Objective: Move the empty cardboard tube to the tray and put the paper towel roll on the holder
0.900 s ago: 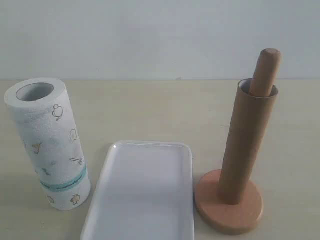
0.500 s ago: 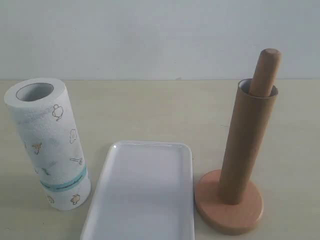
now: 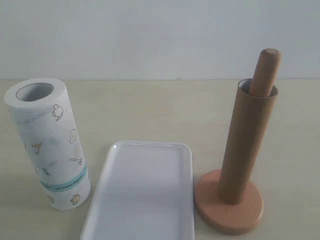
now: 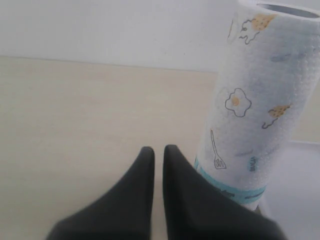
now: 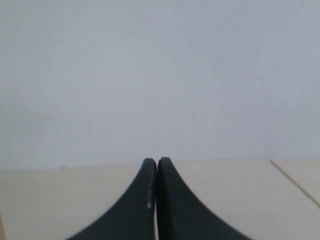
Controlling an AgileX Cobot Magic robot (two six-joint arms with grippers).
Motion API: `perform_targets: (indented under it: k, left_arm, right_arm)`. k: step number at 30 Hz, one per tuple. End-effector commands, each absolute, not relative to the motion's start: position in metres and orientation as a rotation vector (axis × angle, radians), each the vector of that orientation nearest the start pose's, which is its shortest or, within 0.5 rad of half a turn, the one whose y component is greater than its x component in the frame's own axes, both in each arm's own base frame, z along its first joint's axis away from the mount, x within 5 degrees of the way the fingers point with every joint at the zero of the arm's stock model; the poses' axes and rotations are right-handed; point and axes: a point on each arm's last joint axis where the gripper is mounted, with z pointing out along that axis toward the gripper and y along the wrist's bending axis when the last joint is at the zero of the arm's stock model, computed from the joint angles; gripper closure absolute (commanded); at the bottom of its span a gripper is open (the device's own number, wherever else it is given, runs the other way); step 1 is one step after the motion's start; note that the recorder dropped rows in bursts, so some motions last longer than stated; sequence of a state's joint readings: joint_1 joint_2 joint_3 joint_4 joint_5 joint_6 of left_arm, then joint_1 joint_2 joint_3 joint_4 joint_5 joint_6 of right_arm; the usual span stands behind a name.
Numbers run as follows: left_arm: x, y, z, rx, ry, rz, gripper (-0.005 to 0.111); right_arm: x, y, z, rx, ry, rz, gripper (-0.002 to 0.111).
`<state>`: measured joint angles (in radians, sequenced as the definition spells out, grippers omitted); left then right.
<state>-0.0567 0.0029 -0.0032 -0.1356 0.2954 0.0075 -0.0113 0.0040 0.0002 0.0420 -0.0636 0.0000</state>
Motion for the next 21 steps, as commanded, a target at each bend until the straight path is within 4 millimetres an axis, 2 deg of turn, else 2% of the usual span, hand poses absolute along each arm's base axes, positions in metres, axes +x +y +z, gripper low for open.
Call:
perform_targets:
  k: [1, 3, 6, 9, 15, 17, 21]
  left_arm:
    - [0.054, -0.006, 0.187, -0.038, 1.776, -0.165, 0.101]
    - [0.054, -0.006, 0.187, -0.038, 1.776, -0.165, 0.101]
    - [0.054, -0.006, 0.187, -0.038, 1.776, -0.165, 0.101]
    - [0.054, -0.006, 0.187, -0.038, 1.776, -0.165, 0.101]
    - [0.054, -0.006, 0.187, -0.038, 1.776, -0.165, 0.101]
    - [0.054, -0.006, 0.187, -0.038, 1.776, -0.165, 0.101]
    - [0.054, -0.006, 0.187, -0.038, 1.776, -0.165, 0.101]
  right_arm:
    - [0.051, -0.002, 0.236, 0.044, 1.229, 0.014, 0.108]
    - [0.048, -0.002, 0.243, 0.042, 1.138, 0.01, 0.108]
    - [0.047, -0.002, 0.245, 0.034, 1.122, -0.003, 0.108]
    - [0.044, -0.002, 0.263, 0.027, 1.118, -0.006, 0.108]
    - [0.052, -0.001, 0.295, -0.005, 1.298, -0.035, 0.108]
    - [0.059, -0.001, 0.297, -0.002, 1.372, -0.031, 0.108]
    - [0.068, -0.001, 0.296, 0.005, 1.402, -0.022, 0.108]
